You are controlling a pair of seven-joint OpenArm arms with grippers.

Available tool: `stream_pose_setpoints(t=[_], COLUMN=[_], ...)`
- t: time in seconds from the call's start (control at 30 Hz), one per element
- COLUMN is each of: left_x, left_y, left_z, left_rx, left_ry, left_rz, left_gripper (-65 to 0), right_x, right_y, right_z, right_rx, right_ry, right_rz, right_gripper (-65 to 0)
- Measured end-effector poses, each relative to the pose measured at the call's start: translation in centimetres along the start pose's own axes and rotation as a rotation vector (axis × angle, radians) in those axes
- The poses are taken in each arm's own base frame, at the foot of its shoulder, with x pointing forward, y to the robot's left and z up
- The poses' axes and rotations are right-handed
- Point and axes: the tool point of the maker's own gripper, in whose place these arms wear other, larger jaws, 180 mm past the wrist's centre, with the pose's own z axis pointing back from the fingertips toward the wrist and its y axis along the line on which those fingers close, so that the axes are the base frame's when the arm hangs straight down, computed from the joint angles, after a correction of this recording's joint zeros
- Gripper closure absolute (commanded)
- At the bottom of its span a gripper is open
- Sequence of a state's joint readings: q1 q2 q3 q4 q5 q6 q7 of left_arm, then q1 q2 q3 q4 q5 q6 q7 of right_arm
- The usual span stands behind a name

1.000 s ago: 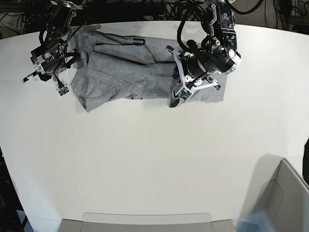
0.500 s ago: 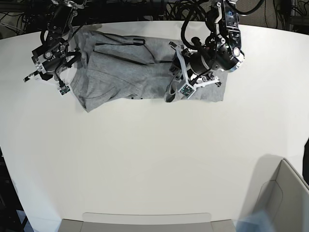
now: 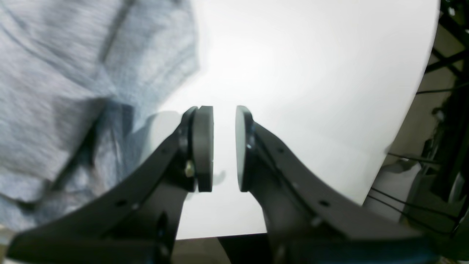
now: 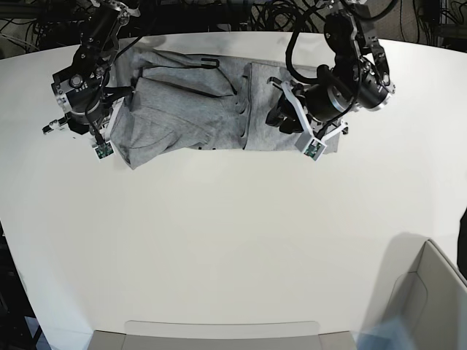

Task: Fold the T-shirt properly
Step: 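Grasp the other strip end with the right gripper and fold it inward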

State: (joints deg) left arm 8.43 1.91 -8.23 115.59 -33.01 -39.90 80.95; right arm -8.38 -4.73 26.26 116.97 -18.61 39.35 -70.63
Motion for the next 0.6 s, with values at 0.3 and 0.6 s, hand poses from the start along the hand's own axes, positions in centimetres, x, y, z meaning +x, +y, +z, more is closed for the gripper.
stream_pose_setpoints(t=[0.3,0.6], left_x=[-0.8,-1.6], left_y=[0.9,0.7], left_z=[0.1,0.1], left_rx=[0.015,0.010], left_ry=[0.028,0.046], left_rz=[-0.007,0.005], left_gripper=[-17.7,-18.1], right_x=[-1.6,-4.7], right_y=[0.0,-0.8], right_z=[-0.1,-0.1], right_rx=[0.024,0.102], right_ry=[0.017,0.009], right_rz=[-0.175,-0.379], right_gripper=[-34.2,-34.2])
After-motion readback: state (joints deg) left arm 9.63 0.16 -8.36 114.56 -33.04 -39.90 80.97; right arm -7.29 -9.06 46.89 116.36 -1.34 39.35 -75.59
